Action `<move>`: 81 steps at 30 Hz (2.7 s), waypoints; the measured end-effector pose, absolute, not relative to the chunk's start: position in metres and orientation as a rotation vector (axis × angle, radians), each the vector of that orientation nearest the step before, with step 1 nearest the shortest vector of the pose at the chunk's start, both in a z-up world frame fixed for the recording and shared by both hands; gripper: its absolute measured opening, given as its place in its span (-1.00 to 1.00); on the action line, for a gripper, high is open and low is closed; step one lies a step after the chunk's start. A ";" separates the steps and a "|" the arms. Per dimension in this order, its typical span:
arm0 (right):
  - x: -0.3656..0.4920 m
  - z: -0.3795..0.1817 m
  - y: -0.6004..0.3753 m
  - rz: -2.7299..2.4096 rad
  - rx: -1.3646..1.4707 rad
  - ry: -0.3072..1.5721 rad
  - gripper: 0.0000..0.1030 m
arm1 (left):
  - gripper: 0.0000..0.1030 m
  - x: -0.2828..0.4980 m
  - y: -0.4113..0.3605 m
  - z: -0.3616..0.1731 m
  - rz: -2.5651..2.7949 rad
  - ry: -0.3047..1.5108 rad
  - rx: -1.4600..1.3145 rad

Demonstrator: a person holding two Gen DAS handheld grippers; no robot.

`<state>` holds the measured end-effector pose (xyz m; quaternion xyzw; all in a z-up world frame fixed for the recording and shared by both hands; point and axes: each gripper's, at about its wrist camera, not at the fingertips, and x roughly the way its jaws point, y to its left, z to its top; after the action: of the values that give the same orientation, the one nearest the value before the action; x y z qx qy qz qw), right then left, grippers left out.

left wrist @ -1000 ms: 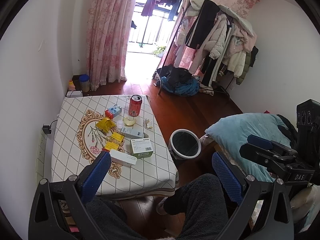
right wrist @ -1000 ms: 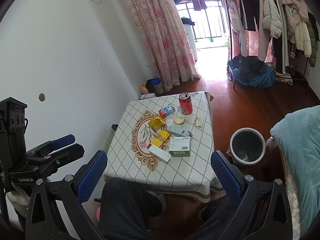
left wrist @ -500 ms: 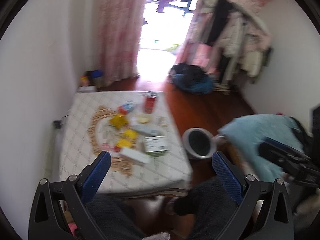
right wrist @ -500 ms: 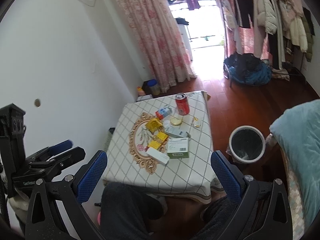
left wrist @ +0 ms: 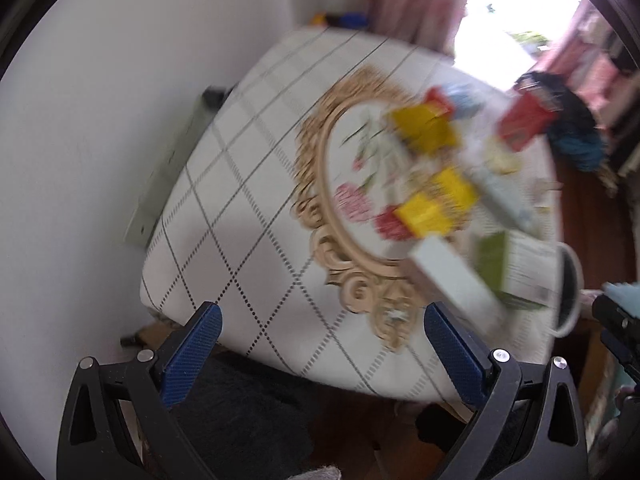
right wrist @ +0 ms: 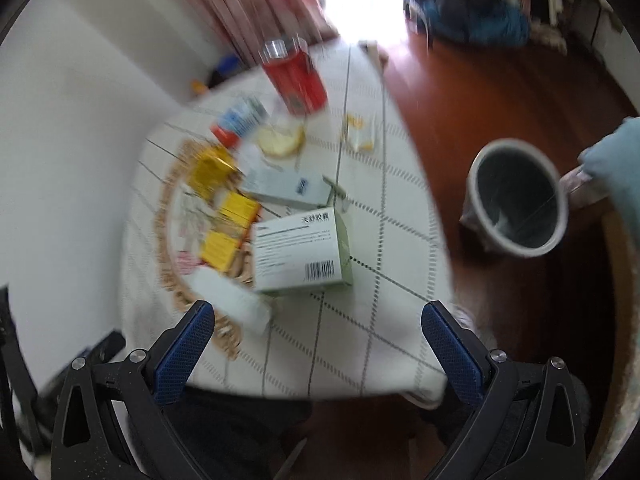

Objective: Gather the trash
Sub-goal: 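Grasp the white-green medicine box with the right tool while the left tool grasps a white box, then carry both boxes over the wastebasket and open both tools to drop them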

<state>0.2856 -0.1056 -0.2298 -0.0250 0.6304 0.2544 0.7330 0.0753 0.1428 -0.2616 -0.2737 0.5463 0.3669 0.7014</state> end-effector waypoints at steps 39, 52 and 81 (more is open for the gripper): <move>0.294 -0.335 -0.118 0.467 -0.106 1.557 0.84 | -0.12 0.156 0.098 -0.338 0.523 1.377 -0.625; 0.287 -0.348 -0.100 0.475 -0.177 1.559 0.86 | -0.26 0.192 0.081 -0.347 0.575 1.356 -0.451; 0.454 -0.268 -0.312 0.276 0.069 1.284 0.83 | -0.28 0.431 -0.085 -0.255 -0.069 1.235 -0.412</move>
<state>0.4542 -0.3123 -0.2682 0.0321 0.5967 0.1283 0.7915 0.4308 -0.0848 -0.2551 -0.1918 0.5747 -0.0320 0.7949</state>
